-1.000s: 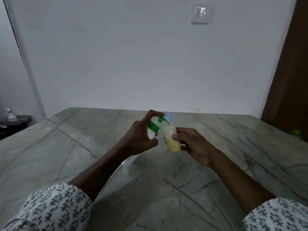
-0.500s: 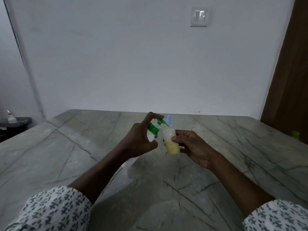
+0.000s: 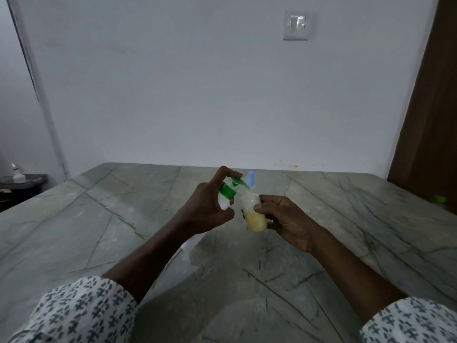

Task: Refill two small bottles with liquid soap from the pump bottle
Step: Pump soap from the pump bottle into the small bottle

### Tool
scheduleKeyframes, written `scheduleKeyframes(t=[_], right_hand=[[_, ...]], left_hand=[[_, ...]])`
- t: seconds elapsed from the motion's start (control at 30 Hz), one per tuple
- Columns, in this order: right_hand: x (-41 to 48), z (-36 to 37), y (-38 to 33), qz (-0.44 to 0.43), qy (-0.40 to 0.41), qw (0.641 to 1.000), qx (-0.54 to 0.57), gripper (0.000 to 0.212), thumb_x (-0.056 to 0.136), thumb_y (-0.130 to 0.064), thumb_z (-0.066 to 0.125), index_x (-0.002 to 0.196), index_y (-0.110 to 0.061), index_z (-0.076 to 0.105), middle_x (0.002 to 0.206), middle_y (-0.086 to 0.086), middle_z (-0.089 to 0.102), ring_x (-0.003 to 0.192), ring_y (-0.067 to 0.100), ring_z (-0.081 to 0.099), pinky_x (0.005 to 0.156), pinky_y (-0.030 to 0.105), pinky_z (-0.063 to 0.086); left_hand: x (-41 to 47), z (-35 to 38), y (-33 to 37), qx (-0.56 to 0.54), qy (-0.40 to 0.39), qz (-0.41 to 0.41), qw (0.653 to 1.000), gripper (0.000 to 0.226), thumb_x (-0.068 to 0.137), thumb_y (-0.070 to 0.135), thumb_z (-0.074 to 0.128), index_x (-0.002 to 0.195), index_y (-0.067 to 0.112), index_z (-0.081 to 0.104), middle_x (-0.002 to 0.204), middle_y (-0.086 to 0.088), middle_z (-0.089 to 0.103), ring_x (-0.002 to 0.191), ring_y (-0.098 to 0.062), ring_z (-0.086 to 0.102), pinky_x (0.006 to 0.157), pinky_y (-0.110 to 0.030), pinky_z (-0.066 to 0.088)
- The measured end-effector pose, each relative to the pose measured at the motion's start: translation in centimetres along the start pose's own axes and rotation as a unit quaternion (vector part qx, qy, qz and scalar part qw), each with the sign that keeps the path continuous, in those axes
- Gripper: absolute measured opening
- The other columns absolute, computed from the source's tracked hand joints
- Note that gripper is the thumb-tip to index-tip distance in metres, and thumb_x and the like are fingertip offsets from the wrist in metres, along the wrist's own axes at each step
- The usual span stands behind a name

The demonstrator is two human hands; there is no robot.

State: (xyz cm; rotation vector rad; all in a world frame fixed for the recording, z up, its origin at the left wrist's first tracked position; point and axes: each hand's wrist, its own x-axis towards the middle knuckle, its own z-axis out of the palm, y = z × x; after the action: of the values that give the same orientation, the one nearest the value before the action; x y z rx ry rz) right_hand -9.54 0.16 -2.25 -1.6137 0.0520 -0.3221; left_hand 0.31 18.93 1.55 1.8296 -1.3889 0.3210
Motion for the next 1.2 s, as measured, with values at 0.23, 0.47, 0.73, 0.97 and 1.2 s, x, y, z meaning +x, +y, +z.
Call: scheduleKeyframes(t=[0.23, 0.47, 0.73, 0.97, 1.2], right_hand=[[-0.12, 0.04, -0.16, -0.015, 0.015, 1.0, 0.004, 0.021, 0.093, -0.012, 0.059, 0.108, -0.017, 0.072, 0.115, 0.015, 0.071, 0.108, 0.03, 0.065, 0.098, 0.048, 0.05], [-0.44, 0.24, -0.27, -0.019, 0.01, 1.0, 0.002, 0.023, 0.088, -0.01, 0.065, 0.109, -0.016, 0.072, 0.11, 0.006, 0.074, 0.102, 0.021, 0.069, 0.093, 0.042, 0.054], [-0.67, 0.26, -0.74, -0.032, 0.007, 0.999, 0.01, 0.024, 0.087, -0.007, 0.066, 0.108, -0.018, 0.071, 0.105, 0.001, 0.076, 0.096, 0.015, 0.071, 0.08, 0.029, 0.057], [-0.68, 0.37, -0.71, -0.033, 0.006, 0.999, 0.011, 0.023, 0.087, -0.008, 0.066, 0.108, -0.017, 0.071, 0.105, 0.002, 0.076, 0.096, 0.016, 0.072, 0.08, 0.03, 0.058], [-0.77, 0.54, -0.73, -0.036, 0.003, 0.999, 0.001, 0.022, 0.088, -0.008, 0.066, 0.106, -0.018, 0.072, 0.104, 0.002, 0.076, 0.095, 0.015, 0.072, 0.079, 0.029, 0.058]], left_hand=[[-0.05, 0.08, -0.14, 0.0, -0.004, 0.003, 1.0, 0.075, 0.07, 0.004, 0.074, 0.131, 0.03, 0.039, 0.088, 0.002, 0.067, 0.077, -0.008, 0.061, 0.066, -0.018, 0.053], [-0.11, 0.06, 0.18, 0.001, -0.002, -0.002, 1.0, 0.06, 0.072, 0.004, 0.073, 0.122, 0.021, 0.045, 0.09, 0.002, 0.067, 0.075, -0.008, 0.063, 0.065, -0.014, 0.051], [-0.12, -0.11, 0.03, -0.004, -0.011, 0.005, 1.0, 0.074, 0.07, 0.003, 0.073, 0.133, 0.026, 0.04, 0.088, 0.002, 0.067, 0.075, -0.006, 0.06, 0.063, -0.01, 0.048], [0.01, 0.0, -0.02, 0.003, -0.006, 0.007, 1.0, 0.066, 0.072, 0.004, 0.074, 0.128, 0.023, 0.043, 0.089, 0.001, 0.067, 0.074, -0.007, 0.061, 0.065, -0.009, 0.048], [-0.06, 0.0, 0.03, 0.008, 0.001, 0.004, 1.0, 0.061, 0.071, 0.005, 0.074, 0.123, 0.019, 0.046, 0.089, 0.001, 0.068, 0.076, -0.008, 0.062, 0.065, -0.011, 0.049]])
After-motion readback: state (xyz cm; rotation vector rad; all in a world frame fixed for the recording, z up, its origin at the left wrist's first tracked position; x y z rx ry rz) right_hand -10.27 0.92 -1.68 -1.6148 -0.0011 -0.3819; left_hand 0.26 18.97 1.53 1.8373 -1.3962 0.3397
